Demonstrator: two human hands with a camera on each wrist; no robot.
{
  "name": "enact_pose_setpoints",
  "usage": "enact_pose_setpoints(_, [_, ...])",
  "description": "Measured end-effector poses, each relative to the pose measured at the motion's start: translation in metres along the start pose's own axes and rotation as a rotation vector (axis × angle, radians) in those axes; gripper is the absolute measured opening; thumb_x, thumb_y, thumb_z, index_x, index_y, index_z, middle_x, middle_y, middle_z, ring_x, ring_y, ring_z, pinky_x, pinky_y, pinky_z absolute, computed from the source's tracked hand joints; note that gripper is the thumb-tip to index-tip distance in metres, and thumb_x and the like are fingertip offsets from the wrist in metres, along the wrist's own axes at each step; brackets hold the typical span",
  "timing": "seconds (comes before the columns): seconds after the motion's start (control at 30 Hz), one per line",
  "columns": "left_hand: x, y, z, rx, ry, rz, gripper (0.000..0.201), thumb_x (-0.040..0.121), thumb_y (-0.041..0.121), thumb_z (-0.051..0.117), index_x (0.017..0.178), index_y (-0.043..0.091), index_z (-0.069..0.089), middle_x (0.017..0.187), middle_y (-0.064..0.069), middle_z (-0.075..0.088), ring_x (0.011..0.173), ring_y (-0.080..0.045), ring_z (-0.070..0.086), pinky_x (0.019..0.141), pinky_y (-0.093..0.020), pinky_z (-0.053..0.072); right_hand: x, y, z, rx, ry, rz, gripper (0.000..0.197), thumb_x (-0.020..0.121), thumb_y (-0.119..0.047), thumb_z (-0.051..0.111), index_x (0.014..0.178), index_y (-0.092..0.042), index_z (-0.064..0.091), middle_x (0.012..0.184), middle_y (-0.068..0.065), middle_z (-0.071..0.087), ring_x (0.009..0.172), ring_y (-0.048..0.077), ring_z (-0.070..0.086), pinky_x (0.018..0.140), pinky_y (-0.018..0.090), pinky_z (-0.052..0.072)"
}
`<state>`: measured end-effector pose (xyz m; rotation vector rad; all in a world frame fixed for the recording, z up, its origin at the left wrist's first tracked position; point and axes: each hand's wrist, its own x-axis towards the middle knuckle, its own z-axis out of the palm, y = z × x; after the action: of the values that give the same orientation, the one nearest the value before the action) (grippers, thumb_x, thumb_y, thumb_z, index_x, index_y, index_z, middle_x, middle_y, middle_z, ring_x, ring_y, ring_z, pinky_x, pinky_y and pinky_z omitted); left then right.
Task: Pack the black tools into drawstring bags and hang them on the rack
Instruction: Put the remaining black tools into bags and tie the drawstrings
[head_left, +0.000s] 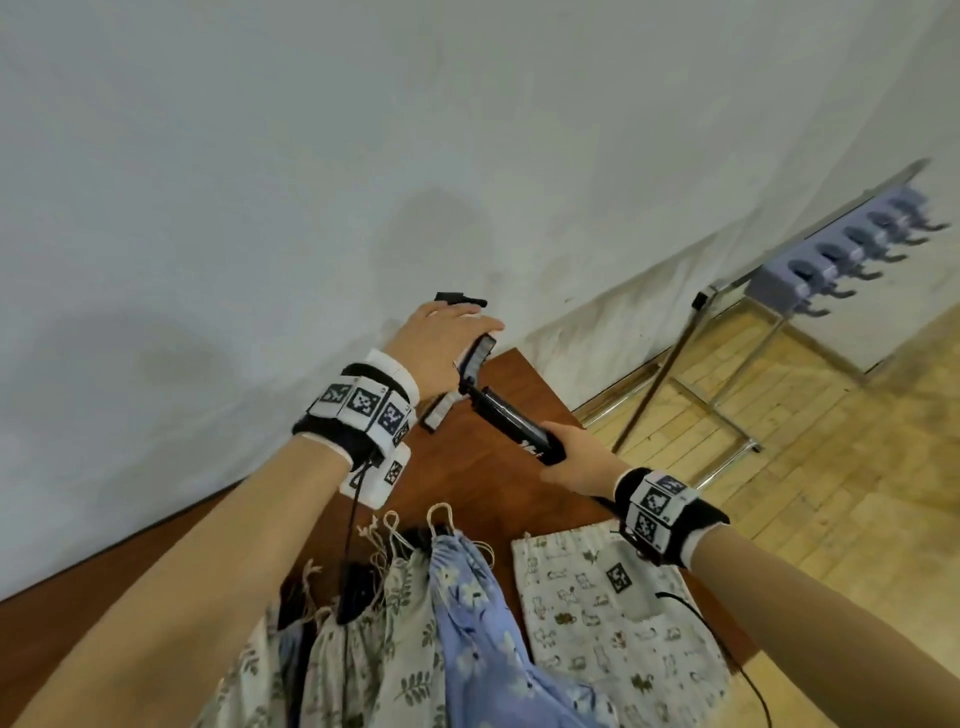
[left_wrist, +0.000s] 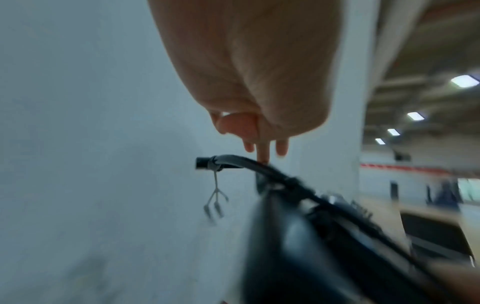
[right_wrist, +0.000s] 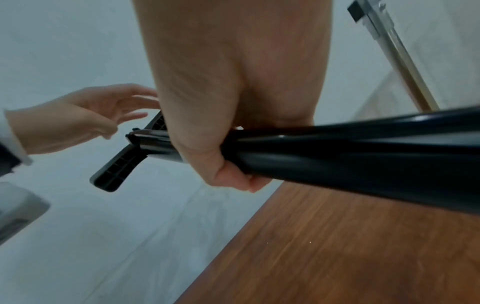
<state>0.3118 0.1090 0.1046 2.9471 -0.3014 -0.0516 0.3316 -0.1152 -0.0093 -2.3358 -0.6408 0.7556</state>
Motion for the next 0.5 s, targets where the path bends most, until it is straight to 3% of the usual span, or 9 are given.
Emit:
enact_pose_setpoints(0.1, [-0.010, 0.003, -0.017, 0.072, -0.004, 0.056, 0.069, 0.084, 0.003, 0.053, 0.144, 0.030, 0.032, 0.133, 0.005, 0.056, 0.132, -0.016, 0.043, 0.115, -0.032, 0.017, -0.032, -0.006, -0.003, 0.035, 0.108, -0.057, 0.037, 0.082, -0.013, 0.064, 0.115, -0.027, 0.057, 0.081, -0.007, 0.061, 0.070, 0.008, 0.059, 0.065, 0.020, 0.045])
enact_pose_setpoints(0.17, [-0.016, 0.007, -0.022, 0.150, 0.019, 0.081, 0.050, 0.086, 0.002, 0.050, 0.129, 0.028, 0.048, 0.106, 0.006, 0.068, 0.116, -0.018, 0.057, 0.111, -0.028, 0.023, -0.051, -0.008, -0.003, 0.043, 0.145, -0.080, 0.035, 0.083, -0.012, 0.062, 0.115, -0.026, 0.056, 0.078, -0.007, 0.060, 0.065, 0.006, 0.057, 0.061, 0.020, 0.045])
enact_pose_setpoints(0.2, [-0.019, 0.009, -0.024, 0.220, 0.038, 0.104, 0.036, 0.091, 0.003, 0.046, 0.119, 0.024, 0.053, 0.093, 0.005, 0.068, 0.110, -0.019, 0.059, 0.106, -0.020, 0.029, -0.059, -0.008, -0.003, 0.034, 0.150, -0.081, 0.034, 0.084, -0.011, 0.061, 0.115, -0.025, 0.055, 0.078, -0.005, 0.060, 0.064, 0.008, 0.057, 0.060, 0.021, 0.046])
enact_pose_setpoints(0.23, [-0.023, 0.010, -0.026, 0.291, 0.059, 0.117, 0.025, 0.095, 0.007, 0.043, 0.114, 0.020, 0.053, 0.081, 0.004, 0.063, 0.110, -0.020, 0.059, 0.091, -0.008, 0.035, -0.067, -0.009, -0.003, 0.023, 0.147, -0.080, 0.033, 0.084, -0.011, 0.059, 0.115, -0.023, 0.053, 0.079, -0.002, 0.061, 0.065, 0.011, 0.059, 0.059, 0.024, 0.048])
enact_pose_setpoints(0.3, [-0.033, 0.012, -0.033, 0.361, 0.077, 0.110, 0.017, 0.100, 0.014, 0.040, 0.115, 0.014, 0.048, 0.067, 0.003, 0.046, 0.122, -0.023, 0.048, 0.059, -0.008, 0.034, -0.080, -0.010, -0.002, 0.010, 0.136, -0.076, 0.030, 0.084, -0.010, 0.057, 0.112, -0.020, 0.051, 0.081, 0.004, 0.061, 0.068, 0.018, 0.061, 0.060, 0.030, 0.052])
enact_pose_setpoints(0.33, [-0.036, 0.011, -0.037, 0.388, 0.067, 0.098, 0.019, 0.100, 0.014, 0.039, 0.118, 0.012, 0.045, 0.067, 0.002, 0.045, 0.126, -0.027, 0.042, 0.059, -0.011, 0.035, -0.085, -0.012, -0.001, 0.007, 0.136, -0.075, 0.029, 0.083, -0.010, 0.057, 0.110, -0.019, 0.050, 0.081, 0.005, 0.061, 0.068, 0.018, 0.061, 0.061, 0.032, 0.052])
enact_pose_setpoints(0.4, [-0.037, 0.008, -0.044, 0.424, 0.051, 0.085, 0.025, 0.100, 0.010, 0.035, 0.124, 0.010, 0.042, 0.073, -0.002, 0.055, 0.123, -0.033, 0.043, 0.077, -0.024, 0.043, -0.095, -0.016, 0.003, 0.018, 0.146, -0.074, 0.029, 0.082, -0.009, 0.057, 0.109, -0.018, 0.050, 0.082, 0.006, 0.061, 0.068, 0.018, 0.060, 0.063, 0.034, 0.052])
enact_pose_setpoints(0.43, [-0.037, 0.008, -0.047, 0.414, 0.047, 0.076, 0.026, 0.100, 0.008, 0.033, 0.125, 0.009, 0.042, 0.078, -0.004, 0.061, 0.118, -0.033, 0.047, 0.087, -0.027, 0.040, -0.099, -0.018, 0.005, 0.036, 0.160, -0.072, 0.030, 0.081, -0.008, 0.057, 0.110, -0.017, 0.051, 0.083, 0.008, 0.062, 0.069, 0.018, 0.060, 0.064, 0.033, 0.052])
enact_pose_setpoints(0.5, [-0.037, 0.012, -0.051, 0.315, 0.059, 0.023, 0.029, 0.099, 0.005, 0.031, 0.124, 0.007, 0.045, 0.090, -0.009, 0.067, 0.107, -0.030, 0.055, 0.091, -0.024, 0.034, -0.106, -0.020, 0.007, 0.063, 0.183, -0.078, 0.032, 0.082, -0.007, 0.057, 0.113, -0.014, 0.051, 0.086, 0.010, 0.063, 0.069, 0.018, 0.060, 0.063, 0.031, 0.052])
